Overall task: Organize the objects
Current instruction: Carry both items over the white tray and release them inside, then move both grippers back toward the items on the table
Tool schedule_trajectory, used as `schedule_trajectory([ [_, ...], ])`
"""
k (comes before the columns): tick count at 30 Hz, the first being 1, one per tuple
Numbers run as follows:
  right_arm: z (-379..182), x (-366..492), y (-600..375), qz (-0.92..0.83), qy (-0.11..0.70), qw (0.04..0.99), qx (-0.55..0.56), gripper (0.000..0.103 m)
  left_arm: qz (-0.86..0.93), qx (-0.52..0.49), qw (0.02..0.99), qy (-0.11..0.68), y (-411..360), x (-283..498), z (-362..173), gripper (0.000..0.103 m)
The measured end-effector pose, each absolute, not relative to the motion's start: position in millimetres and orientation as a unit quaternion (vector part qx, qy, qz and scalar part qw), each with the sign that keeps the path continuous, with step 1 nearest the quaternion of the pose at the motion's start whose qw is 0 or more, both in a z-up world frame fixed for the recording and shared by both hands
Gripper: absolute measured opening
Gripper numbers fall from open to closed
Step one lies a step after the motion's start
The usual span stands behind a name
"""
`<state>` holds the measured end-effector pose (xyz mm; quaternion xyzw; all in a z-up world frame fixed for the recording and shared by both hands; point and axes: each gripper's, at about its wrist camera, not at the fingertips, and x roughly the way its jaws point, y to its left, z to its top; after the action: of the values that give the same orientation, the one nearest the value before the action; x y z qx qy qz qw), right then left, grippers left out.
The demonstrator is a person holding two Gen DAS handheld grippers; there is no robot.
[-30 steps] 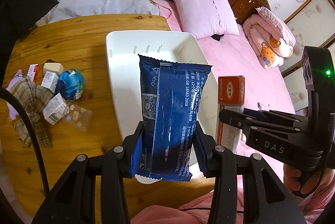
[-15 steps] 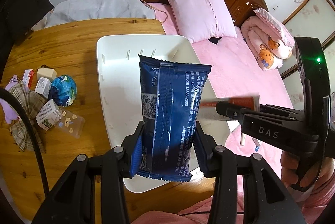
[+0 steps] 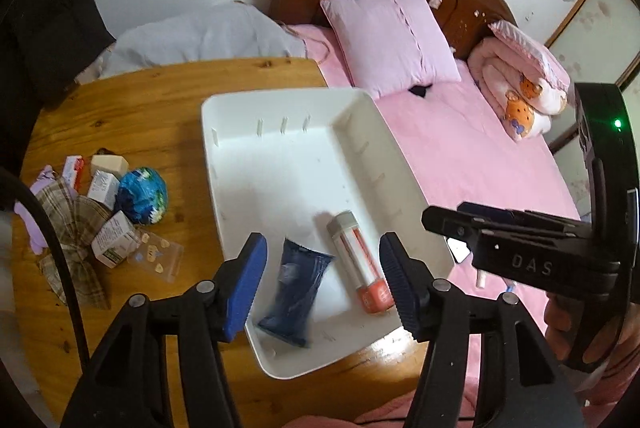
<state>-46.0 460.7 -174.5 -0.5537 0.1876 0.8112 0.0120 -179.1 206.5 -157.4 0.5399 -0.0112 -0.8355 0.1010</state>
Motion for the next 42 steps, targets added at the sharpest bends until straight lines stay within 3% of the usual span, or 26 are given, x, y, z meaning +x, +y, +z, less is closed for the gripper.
schedule_trajectory([
  [26,-112,-11,358,0.891,0.137,-0.04,-0.43,0.079,-0.849,0.495,0.177,-0.045,139,-102,-80,0.063],
  [42,-89,-2,252,0.917,0.092,-0.087,-0.378,0.081,-0.856,0.454,0.243,-0.033,67,-34,-1,0.063],
])
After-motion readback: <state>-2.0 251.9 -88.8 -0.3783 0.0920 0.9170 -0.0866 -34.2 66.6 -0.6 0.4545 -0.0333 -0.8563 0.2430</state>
